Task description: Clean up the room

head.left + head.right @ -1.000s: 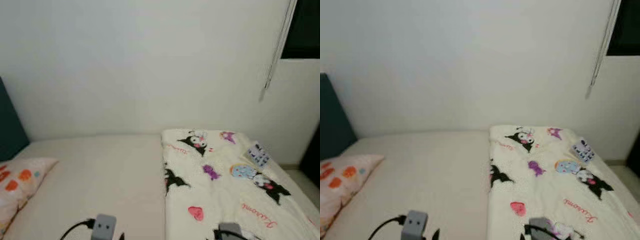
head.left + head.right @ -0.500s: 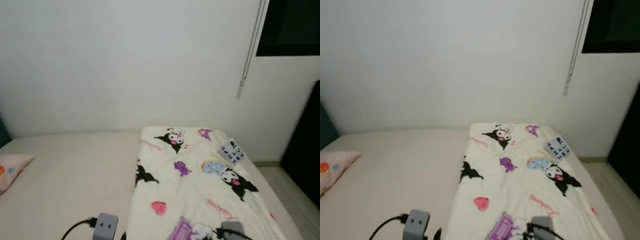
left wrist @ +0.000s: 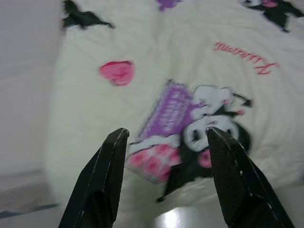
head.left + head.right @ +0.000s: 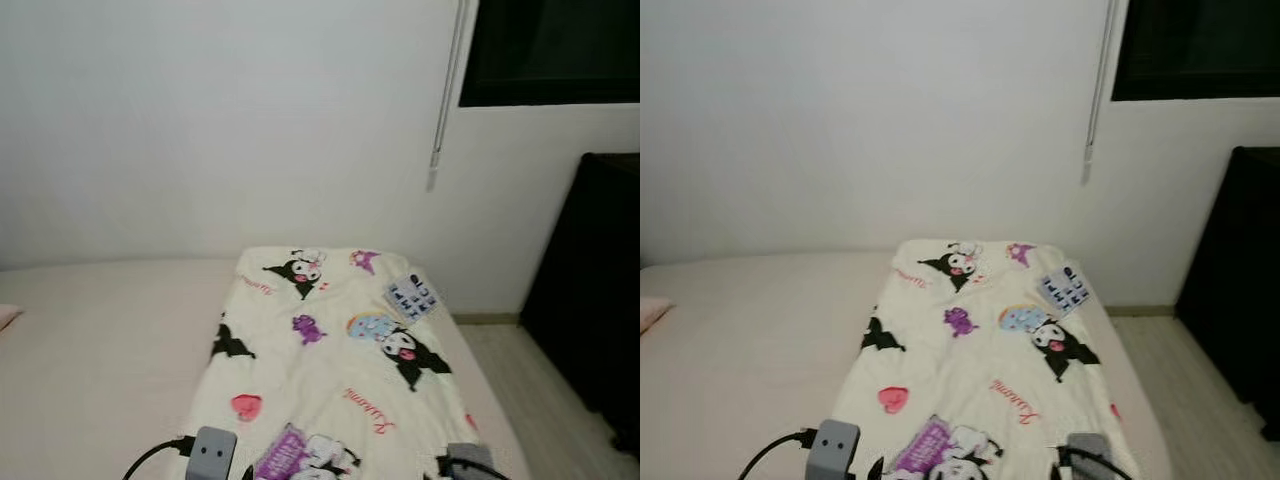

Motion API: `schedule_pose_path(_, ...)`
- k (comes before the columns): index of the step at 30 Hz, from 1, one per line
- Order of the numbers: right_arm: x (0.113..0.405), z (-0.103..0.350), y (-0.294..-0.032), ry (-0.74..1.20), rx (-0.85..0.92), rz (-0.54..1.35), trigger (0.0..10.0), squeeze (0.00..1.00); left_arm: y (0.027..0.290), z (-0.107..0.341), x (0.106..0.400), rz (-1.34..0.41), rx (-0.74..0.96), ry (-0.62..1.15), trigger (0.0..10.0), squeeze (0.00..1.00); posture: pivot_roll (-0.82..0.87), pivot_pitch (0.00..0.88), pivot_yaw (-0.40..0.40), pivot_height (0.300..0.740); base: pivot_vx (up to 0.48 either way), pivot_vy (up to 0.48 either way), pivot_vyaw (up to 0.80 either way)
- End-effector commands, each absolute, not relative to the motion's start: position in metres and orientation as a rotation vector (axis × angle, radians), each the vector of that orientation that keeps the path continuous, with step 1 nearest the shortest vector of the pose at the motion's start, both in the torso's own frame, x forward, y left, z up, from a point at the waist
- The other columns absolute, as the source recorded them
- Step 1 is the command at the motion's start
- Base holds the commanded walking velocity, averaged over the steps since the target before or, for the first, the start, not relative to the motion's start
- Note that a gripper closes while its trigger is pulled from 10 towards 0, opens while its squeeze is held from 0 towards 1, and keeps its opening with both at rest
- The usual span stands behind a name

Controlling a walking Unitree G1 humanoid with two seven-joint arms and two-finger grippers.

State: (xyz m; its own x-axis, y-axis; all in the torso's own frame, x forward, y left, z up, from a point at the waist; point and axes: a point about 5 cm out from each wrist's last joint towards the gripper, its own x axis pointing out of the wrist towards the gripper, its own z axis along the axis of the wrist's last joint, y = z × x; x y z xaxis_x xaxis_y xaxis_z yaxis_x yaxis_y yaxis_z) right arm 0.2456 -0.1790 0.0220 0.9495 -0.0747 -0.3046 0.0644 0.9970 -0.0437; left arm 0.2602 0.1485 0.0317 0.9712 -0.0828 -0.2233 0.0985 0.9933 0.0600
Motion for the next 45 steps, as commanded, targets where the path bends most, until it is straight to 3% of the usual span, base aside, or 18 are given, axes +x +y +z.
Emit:
schedule_pose_path(1, 0.2414, 0.0175, -0.1775, 0.336, -0.03, -0.068, 10.0, 0.0, 0.149, 0.0269, 0.2561, -0.09, 0.073, 0.249, 10.0, 0.0, -0.01, 0.128, -0.02, 0.74, 0.0, -0.442, 0.0)
schedule_pose_path(45, 0.24, 0.0205, -0.174, 0.331, -0.019, -0.052, 10.0, 0.0, 0.148, 0.0285, 0.2538, -0.103, 0.078, 0.25, 10.0, 0.0, -0.01, 0.123, -0.018, 0.74, 0.0, -0.444, 0.0)
